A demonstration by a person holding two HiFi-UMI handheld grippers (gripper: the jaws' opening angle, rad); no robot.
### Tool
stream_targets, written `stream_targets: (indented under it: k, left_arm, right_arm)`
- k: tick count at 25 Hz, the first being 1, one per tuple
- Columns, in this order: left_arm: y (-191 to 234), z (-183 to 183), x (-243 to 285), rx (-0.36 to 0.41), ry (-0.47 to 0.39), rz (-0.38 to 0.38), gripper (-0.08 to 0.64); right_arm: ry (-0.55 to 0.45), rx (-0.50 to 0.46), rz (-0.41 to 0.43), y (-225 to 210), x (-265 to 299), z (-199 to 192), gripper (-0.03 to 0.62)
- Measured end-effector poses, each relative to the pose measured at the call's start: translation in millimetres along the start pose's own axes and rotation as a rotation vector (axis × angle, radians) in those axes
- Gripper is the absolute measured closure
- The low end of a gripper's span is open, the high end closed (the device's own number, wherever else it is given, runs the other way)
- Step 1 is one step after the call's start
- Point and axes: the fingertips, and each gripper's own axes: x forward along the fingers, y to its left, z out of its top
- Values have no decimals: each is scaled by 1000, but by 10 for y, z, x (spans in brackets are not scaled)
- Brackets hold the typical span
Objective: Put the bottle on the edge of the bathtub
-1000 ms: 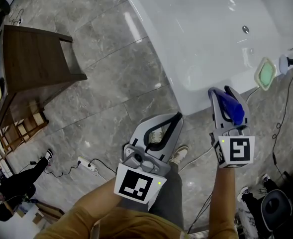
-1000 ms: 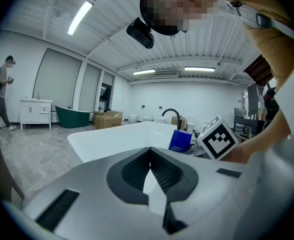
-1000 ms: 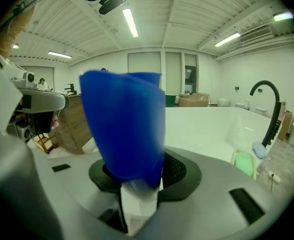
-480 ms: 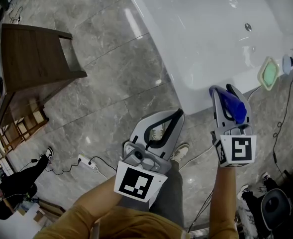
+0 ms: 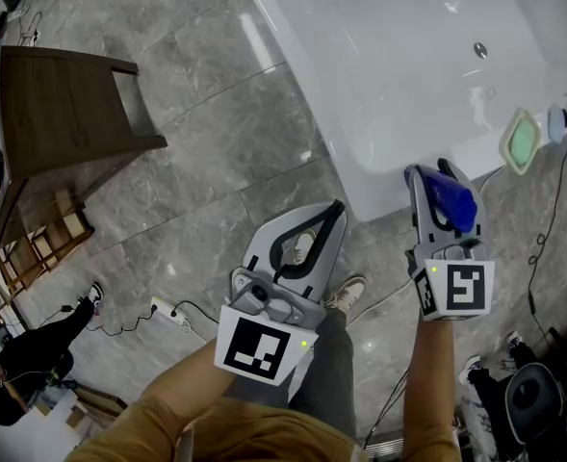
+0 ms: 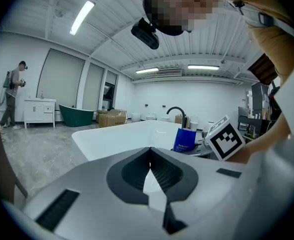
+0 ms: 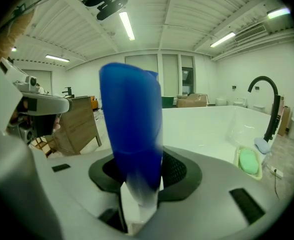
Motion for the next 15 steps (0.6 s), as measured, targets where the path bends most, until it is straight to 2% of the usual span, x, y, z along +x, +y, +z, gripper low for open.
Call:
stream_targets:
  k: [9, 15]
  left_arm:
    - [-23, -51, 12, 0, 7, -2, 555]
    - [-23, -50, 15, 2, 9, -2, 555]
  right_arm:
    - [-42, 11, 2, -22, 6, 2, 439]
    - [-32, 11, -1, -23, -1, -2, 440]
